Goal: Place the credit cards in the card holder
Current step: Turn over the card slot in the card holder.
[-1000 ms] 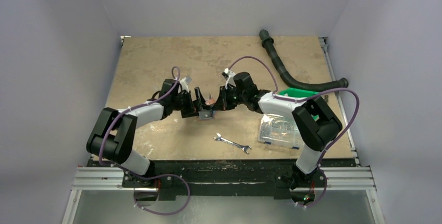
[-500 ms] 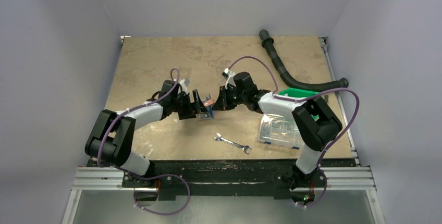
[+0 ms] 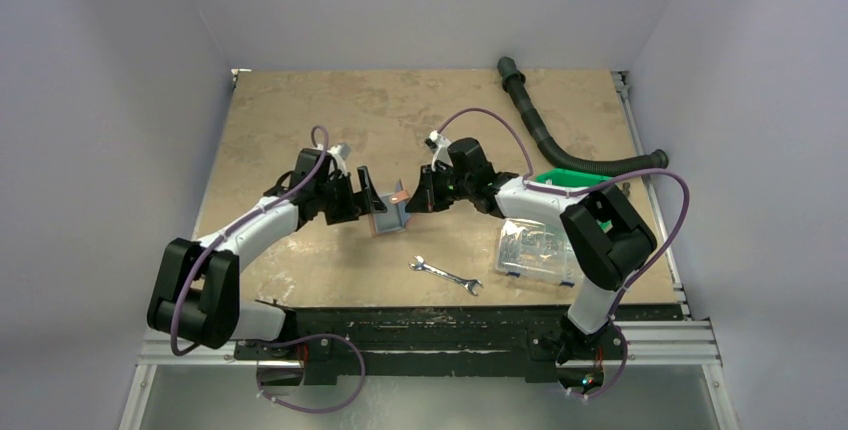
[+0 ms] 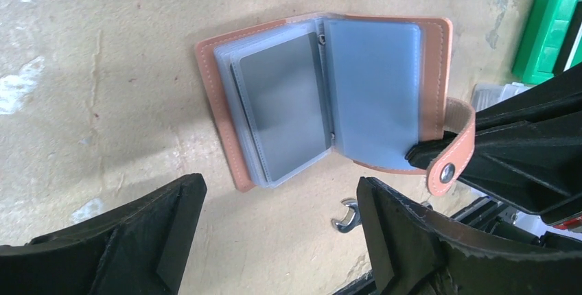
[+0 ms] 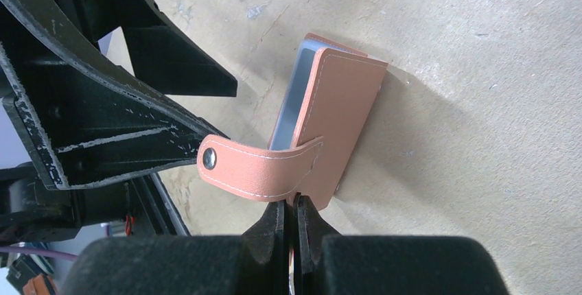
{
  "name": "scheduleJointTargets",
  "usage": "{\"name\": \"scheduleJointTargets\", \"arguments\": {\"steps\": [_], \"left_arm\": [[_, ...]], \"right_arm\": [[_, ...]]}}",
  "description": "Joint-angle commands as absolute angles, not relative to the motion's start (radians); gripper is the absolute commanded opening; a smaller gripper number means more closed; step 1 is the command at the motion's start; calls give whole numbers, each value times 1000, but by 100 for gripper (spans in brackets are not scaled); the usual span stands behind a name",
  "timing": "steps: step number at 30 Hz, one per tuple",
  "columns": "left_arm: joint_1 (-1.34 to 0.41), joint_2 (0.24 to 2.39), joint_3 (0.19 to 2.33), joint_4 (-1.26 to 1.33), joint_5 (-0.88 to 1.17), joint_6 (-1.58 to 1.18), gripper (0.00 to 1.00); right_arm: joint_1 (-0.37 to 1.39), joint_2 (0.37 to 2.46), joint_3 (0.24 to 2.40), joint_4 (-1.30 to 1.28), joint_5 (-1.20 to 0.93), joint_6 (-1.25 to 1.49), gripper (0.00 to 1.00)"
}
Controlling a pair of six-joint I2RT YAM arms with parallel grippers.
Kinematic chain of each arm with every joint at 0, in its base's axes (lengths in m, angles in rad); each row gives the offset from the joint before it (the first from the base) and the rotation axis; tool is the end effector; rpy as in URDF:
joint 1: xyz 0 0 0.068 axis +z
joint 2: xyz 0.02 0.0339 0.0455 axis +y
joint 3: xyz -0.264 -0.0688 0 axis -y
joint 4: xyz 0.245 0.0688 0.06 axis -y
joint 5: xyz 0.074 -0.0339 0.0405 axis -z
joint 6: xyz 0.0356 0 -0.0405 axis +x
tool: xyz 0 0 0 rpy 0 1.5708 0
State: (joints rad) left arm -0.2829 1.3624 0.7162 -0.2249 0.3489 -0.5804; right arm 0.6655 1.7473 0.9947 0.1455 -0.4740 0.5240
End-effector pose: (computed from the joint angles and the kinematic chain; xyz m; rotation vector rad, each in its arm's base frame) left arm 0.2523 -0.0860 0.1900 -0.2144 2.5304 -0.7925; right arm 0.2834 0.2431 0.1894 -0.4597 2.3106 1.1525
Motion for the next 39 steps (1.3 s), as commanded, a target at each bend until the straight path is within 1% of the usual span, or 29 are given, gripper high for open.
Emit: {"name": "scheduleJointTargets", "arguments": {"steps": [1,3,4,6,7,8,9,10,12,13,15,18,20,22,24,29,33,36,39], "left_arm": [[-268,1321,754,-259,336,-546,88],[-268,1335,752,-237,374,-552,87],[-268,1351,751,-214,408,-559,84],[-271,1389,745,-157,478,-590,74],[-274,1410,742,-124,510,-603,69],[-281,1426,741,-93,528,-622,63],[-292,1440,741,-69,530,-627,60],[-306,1451,743,-53,521,-629,58],[-322,1479,748,-32,512,-636,54],[-327,1491,749,-18,520,-642,53],[-333,1512,749,10,530,-649,51],[-336,1522,755,22,523,-647,49],[-336,1528,767,5,510,-640,48],[-336,1527,779,-42,497,-627,45],[-336,1510,796,-88,476,-607,44],[-336,1426,878,-214,456,-575,50],[-338,1421,952,-202,511,-612,51],[-339,1459,957,-129,540,-662,47],[-341,1512,937,-67,559,-691,43]], "right_arm": [[658,1720,989,208,-508,540,0],[648,1721,975,216,-510,549,0],[642,1722,968,223,-513,556,0],[627,1725,951,239,-517,570,0],[619,1728,944,240,-517,572,3],[607,1736,936,241,-515,572,8],[598,1740,930,237,-506,567,15],[593,1752,933,207,-477,544,19],[593,1752,974,58,-299,443,28],[599,1742,984,16,-233,407,36],[601,1711,986,-20,-189,371,46],[618,1680,1014,-75,-142,336,58],[637,1689,1052,-110,-120,312,62],[665,1686,1097,-161,-84,283,63],[699,1668,1137,-201,-36,265,66],[727,1626,1216,-272,-11,253,70],[728,1633,1249,-267,-52,256,71],[727,1648,1261,-231,-157,300,62],[714,1639,1237,-159,-266,344,51]]}}
